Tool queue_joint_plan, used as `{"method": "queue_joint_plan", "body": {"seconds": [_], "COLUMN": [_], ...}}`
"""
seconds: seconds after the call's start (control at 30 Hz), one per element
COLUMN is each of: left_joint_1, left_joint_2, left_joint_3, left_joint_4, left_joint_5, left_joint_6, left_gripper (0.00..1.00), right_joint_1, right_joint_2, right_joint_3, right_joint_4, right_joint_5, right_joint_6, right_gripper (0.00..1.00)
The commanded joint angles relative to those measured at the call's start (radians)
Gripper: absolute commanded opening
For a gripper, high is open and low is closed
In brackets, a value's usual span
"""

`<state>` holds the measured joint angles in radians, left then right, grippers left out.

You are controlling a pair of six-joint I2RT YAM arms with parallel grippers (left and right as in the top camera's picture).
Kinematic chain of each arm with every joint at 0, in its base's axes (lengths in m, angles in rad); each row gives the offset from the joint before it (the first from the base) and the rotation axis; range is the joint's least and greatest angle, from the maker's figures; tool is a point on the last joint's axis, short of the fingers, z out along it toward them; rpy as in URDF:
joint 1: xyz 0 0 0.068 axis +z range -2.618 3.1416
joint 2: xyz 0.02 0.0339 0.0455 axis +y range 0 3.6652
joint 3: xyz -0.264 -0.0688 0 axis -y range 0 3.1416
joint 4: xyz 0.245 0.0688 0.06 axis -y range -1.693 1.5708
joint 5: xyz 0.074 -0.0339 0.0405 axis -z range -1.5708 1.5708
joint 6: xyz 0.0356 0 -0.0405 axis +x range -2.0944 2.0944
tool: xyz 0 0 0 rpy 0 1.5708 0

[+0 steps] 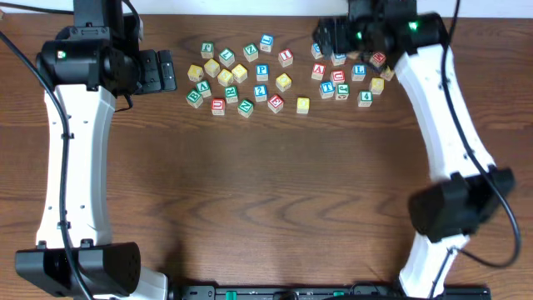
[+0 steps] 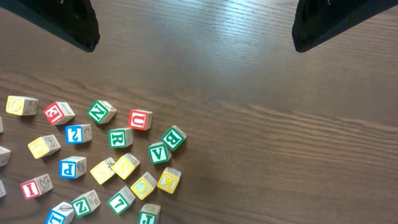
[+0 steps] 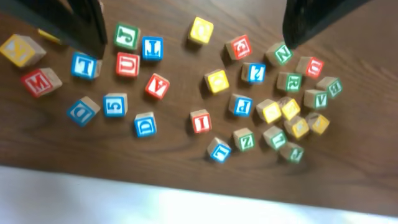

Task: Spell out AI2
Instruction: 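Lower the right gripper onto the red-lettered A block and grasp it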

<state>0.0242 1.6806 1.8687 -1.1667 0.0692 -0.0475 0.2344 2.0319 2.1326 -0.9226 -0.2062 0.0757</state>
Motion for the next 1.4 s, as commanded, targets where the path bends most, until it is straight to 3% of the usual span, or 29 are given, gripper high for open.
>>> {"method": "queue_joint_plan", "body": {"seconds": [0.0, 0.4, 0.63, 0.9, 1.37], "left_joint_1": [0.002, 0.002, 0.002, 0.002, 0.002], "left_joint_2": [0.001, 0.001, 0.001, 0.001, 0.001], "left_joint_3": [0.024, 0.011, 0.011, 0.003, 0.000], "left_joint_4": [-0.003, -0.003, -0.011, -0.010, -0.011], "left_joint_5": [0.002, 0.002, 0.002, 0.002, 0.002], "left_joint_6": [0.013, 0.013, 0.013, 0.013, 0.013], "left_gripper": [0.98, 0.98, 0.97, 0.98, 0.98], "right_joint_1": [0.023, 0.062, 0.095, 0.098, 0.092], "right_joint_2": [0.142, 0.377, 0.420, 0.460, 0.552], "right_joint_3": [0.183, 0.249, 0.247, 0.245, 0.243], "right_joint_4": [-0.040, 0.063, 0.032, -0.047, -0.023], "right_joint_5": [0.029, 0.111, 0.277, 0.388, 0.395], "right_joint_6": [0.023, 0.104, 0.211, 0.378, 0.417], "right_gripper": [0.85, 0.74, 0.59, 0.51, 0.45]}}
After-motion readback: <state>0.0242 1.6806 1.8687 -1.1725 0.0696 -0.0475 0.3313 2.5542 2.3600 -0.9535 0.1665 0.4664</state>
